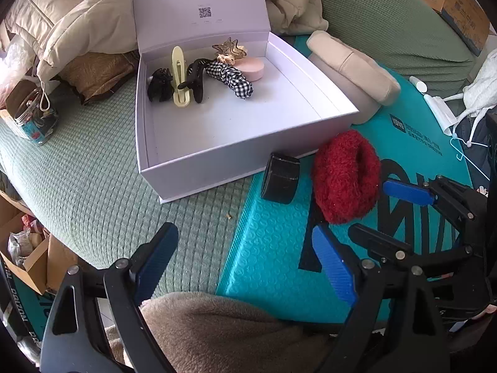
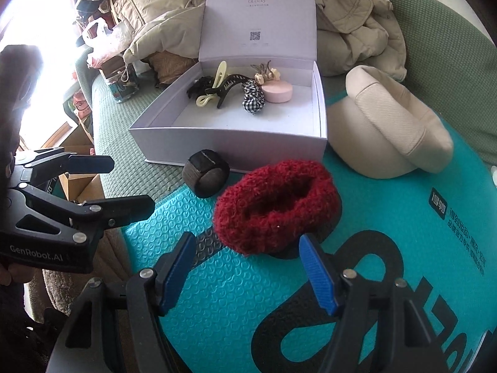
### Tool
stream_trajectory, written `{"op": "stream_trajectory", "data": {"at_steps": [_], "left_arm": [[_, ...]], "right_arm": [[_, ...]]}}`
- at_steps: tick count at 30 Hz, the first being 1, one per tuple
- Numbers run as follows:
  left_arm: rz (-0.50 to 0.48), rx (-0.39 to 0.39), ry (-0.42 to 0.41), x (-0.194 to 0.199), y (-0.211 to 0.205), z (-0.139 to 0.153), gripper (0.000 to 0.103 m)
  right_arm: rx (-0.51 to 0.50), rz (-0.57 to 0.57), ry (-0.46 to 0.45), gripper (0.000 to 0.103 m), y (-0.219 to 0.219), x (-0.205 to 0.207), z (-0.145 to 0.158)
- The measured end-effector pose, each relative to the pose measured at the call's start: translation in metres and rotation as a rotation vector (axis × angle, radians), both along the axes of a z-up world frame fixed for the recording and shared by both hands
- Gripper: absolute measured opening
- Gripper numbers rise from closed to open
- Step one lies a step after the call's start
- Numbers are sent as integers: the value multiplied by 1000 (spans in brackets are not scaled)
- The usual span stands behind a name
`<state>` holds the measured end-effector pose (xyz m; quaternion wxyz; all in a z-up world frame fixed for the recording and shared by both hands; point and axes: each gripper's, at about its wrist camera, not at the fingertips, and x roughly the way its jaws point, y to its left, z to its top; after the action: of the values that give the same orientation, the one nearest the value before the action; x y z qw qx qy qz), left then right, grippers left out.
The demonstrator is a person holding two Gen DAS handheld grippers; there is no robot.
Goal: Organize objects
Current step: 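Approach the black hair tie with the left tool while the right tool approaches the red scrunchie, then grasp the black hair tie with the left tool while the right tool grasps the red scrunchie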
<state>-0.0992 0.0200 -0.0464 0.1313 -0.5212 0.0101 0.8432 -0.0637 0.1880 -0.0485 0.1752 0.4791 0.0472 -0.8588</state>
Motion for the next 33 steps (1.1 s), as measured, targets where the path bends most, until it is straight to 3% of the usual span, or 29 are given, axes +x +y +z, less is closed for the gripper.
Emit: {"op": "stream_trajectory", "data": {"at_steps": [13,15,19,23,25,26,27,33], "left_arm": [[-51,22,1,-25,33,-10,86],[-54,15,7,-27,37,-10,78],[-50,-26,6,-32,45,-14,68],[-46,-51,4,-38,53,-18,62],[-47,-51,9,-41,57,-19,49],[-50,-45,2,-42,58,-19,29],[-56,-32,-13,-43,60,-21,26],[-90,-14,-19,-34,72,-22,25]], "right_arm": [[-40,-62,-15,70,14,-18,-21],[-64,-66,-14,69,19,-17,-22],[-110,-71,-25,48,30,-17,-24],[-117,-72,-21,37,37,-15,-24],[-115,-75,-17,34,40,-15,-23],[-112,-76,-14,33,42,-14,-22],[-109,-74,-10,30,43,-13,-21],[-81,-69,9,26,54,-2,-14]]}}
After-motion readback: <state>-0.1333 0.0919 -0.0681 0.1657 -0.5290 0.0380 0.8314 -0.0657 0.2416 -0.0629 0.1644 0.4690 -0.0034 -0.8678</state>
